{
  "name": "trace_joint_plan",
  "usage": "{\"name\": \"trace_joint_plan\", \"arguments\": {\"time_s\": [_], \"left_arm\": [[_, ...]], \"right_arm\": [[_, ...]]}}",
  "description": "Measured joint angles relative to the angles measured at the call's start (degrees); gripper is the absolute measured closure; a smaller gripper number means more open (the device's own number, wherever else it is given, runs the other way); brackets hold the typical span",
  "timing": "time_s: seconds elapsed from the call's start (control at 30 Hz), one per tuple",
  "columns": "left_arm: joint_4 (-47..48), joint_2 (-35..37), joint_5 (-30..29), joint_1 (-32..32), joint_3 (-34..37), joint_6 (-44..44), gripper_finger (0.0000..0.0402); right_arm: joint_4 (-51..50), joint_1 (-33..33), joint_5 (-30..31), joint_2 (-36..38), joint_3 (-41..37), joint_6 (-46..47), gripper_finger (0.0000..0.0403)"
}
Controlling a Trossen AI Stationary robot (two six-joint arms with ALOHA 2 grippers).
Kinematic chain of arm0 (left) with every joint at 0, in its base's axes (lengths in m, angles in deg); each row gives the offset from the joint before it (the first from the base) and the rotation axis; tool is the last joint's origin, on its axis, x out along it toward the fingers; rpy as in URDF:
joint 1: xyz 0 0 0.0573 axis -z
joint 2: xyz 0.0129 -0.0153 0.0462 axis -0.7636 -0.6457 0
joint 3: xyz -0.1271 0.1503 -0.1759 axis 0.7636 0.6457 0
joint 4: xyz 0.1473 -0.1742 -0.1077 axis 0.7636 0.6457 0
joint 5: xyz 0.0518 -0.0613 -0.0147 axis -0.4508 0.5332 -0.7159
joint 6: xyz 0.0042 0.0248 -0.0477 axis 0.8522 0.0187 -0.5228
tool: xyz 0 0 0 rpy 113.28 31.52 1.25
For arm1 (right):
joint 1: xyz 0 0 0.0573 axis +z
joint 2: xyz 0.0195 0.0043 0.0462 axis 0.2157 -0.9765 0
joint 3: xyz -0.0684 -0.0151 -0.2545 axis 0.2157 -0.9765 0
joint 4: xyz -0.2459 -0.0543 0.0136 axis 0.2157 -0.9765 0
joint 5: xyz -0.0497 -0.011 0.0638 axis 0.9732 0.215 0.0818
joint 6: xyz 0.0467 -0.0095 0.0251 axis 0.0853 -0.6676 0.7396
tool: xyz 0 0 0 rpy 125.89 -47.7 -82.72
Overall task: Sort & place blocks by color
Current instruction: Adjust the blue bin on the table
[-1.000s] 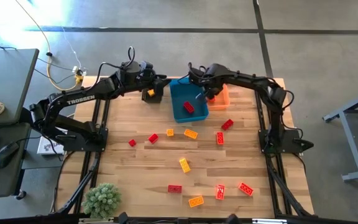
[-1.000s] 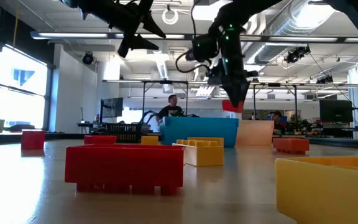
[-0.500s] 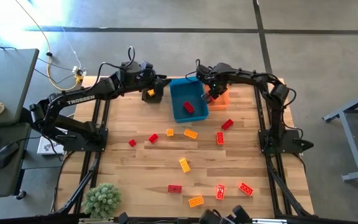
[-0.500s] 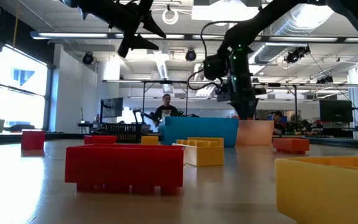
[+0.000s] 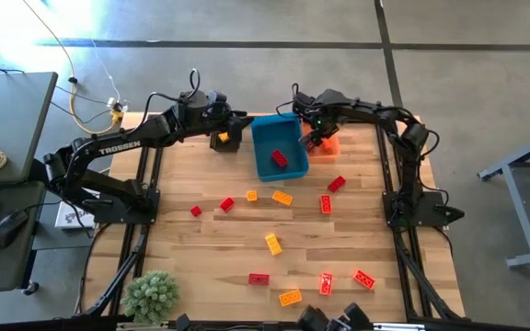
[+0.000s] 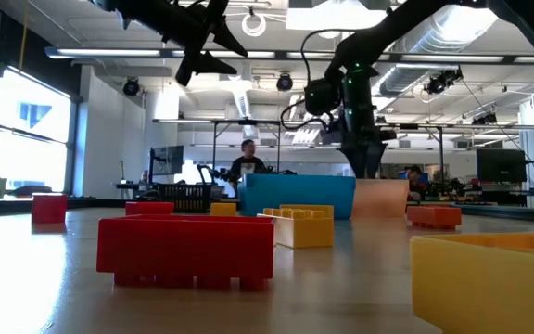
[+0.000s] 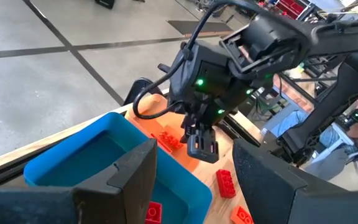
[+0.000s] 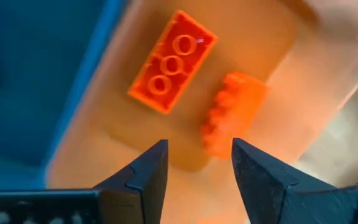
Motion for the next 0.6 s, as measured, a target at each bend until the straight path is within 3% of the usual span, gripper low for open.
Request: {"name": "trace_joint_plan", "arguments": {"time_s": [0.2, 0.33, 0.43, 0.6], "left_arm": [[2.5, 0.0, 0.0, 0.0, 0.02, 0.06, 0.0202], [3.81, 0.0, -0.02, 0.0, 0.02, 0.09, 0.0202], [4.0, 0.0, -0.01, 0.0, 0.02, 0.12, 0.0202], [4.0, 0.0, -0.02, 0.0, 0.02, 0.15, 0.0202]], "right_arm": [[-5.06, 4.13, -5.99, 1.78, 2.49, 3.31, 0.0239], [-6.97, 8.89, -6.93, 2.82, 2.03, 7.14, 0.0238], [-7.11, 12.44, -5.32, 2.82, 2.0, 9.44, 0.0238], [-6.46, 16.76, 2.56, 2.71, 1.44, 14.55, 0.0238]]}}
